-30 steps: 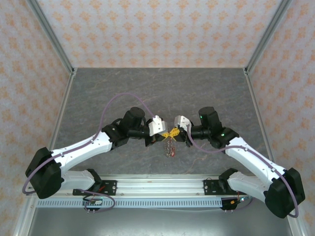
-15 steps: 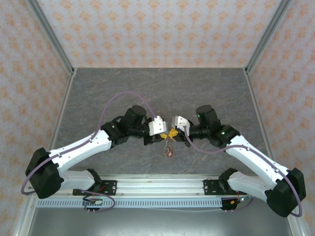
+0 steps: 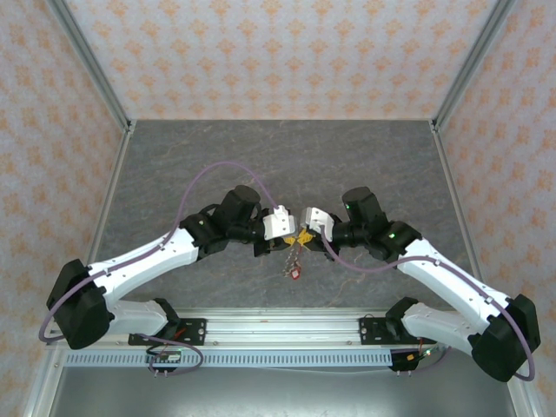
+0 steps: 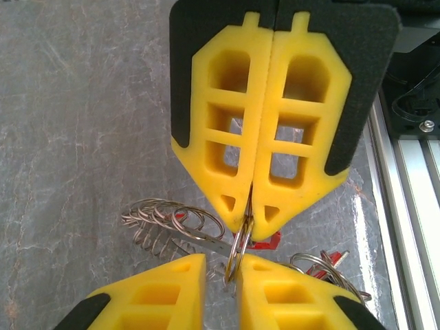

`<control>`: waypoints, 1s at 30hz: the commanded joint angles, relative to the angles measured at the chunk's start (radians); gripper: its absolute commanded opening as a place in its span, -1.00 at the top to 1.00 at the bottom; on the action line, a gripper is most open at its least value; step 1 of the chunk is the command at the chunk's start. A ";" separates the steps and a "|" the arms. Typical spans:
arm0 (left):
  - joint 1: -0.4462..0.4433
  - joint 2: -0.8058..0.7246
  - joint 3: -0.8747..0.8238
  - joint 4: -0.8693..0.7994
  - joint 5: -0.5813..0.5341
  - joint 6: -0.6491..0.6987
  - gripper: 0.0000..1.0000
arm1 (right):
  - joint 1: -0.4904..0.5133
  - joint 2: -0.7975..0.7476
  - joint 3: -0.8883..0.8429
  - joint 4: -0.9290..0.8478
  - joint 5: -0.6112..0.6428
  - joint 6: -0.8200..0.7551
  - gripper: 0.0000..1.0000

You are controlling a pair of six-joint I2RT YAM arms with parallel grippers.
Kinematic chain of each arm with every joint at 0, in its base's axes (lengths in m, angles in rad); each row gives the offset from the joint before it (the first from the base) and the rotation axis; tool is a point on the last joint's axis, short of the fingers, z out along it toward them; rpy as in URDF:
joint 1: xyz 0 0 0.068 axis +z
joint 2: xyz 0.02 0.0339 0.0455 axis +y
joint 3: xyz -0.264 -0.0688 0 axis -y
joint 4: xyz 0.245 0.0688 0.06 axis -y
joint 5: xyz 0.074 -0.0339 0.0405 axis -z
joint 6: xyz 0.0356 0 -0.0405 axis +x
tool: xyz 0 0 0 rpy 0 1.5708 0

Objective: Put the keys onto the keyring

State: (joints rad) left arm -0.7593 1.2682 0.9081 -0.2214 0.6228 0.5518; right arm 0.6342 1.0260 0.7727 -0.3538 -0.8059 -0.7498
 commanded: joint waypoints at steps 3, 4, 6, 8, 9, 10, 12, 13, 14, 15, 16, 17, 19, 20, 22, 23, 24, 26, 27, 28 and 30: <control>-0.006 0.004 0.035 -0.004 0.033 0.004 0.81 | 0.010 -0.008 0.044 0.036 -0.018 -0.006 1.00; -0.006 0.001 0.035 0.005 0.036 0.000 0.91 | 0.011 -0.008 0.042 0.040 -0.016 -0.006 1.00; -0.005 -0.002 0.034 0.019 0.029 -0.009 1.00 | 0.011 -0.011 0.035 0.043 -0.007 -0.005 0.98; -0.006 -0.008 0.031 0.026 0.012 -0.020 1.00 | 0.011 -0.014 0.018 0.056 0.014 -0.004 0.93; -0.006 -0.014 0.021 0.038 0.005 -0.029 1.00 | 0.010 -0.016 0.007 0.064 0.027 -0.001 0.91; -0.006 -0.023 0.008 0.058 0.002 -0.040 1.00 | 0.010 -0.019 -0.003 0.069 0.035 0.003 0.87; -0.005 -0.047 -0.029 0.119 0.011 -0.068 1.00 | 0.011 -0.028 -0.029 0.091 0.055 0.022 0.84; -0.005 -0.055 -0.044 0.146 0.023 -0.083 1.00 | 0.010 -0.032 -0.043 0.103 0.059 0.031 0.81; -0.003 -0.062 -0.055 0.170 0.039 -0.098 1.00 | 0.010 -0.038 -0.062 0.128 0.064 0.046 0.79; -0.003 -0.067 -0.061 0.190 0.059 -0.111 1.00 | 0.009 -0.045 -0.082 0.158 0.064 0.065 0.79; -0.003 -0.067 -0.063 0.201 0.074 -0.120 1.00 | 0.007 -0.051 -0.101 0.189 0.063 0.083 0.78; -0.003 -0.069 -0.065 0.215 0.090 -0.131 1.00 | 0.006 -0.056 -0.120 0.219 0.056 0.102 0.77; -0.003 -0.073 -0.069 0.244 0.112 -0.148 1.00 | 0.004 -0.064 -0.141 0.259 0.039 0.134 0.75; -0.001 -0.074 -0.071 0.258 0.123 -0.156 1.00 | 0.003 -0.068 -0.146 0.272 0.026 0.147 0.74; -0.002 -0.077 -0.074 0.278 0.140 -0.164 1.00 | 0.002 -0.079 -0.156 0.296 0.016 0.169 0.73; -0.002 -0.077 -0.075 0.282 0.144 -0.167 1.00 | 0.002 -0.085 -0.159 0.302 0.013 0.174 0.72; -0.002 -0.074 -0.075 0.284 0.146 -0.168 1.00 | 0.002 -0.090 -0.160 0.305 0.011 0.178 0.73; -0.002 -0.070 -0.075 0.283 0.146 -0.168 1.00 | 0.001 -0.099 -0.158 0.308 0.000 0.183 0.79; 0.000 -0.069 -0.076 0.284 0.146 -0.168 1.00 | 0.001 -0.102 -0.157 0.308 -0.004 0.186 0.82; -0.001 -0.067 -0.078 0.284 0.145 -0.168 1.00 | 0.001 -0.105 -0.155 0.308 -0.007 0.190 0.86; 0.000 -0.064 -0.076 0.278 0.140 -0.167 1.00 | 0.001 -0.110 -0.153 0.307 -0.006 0.191 0.89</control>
State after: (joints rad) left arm -0.7525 1.2320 0.8272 -0.0586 0.6983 0.4007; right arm 0.6331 0.9279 0.6205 -0.1131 -0.7818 -0.5804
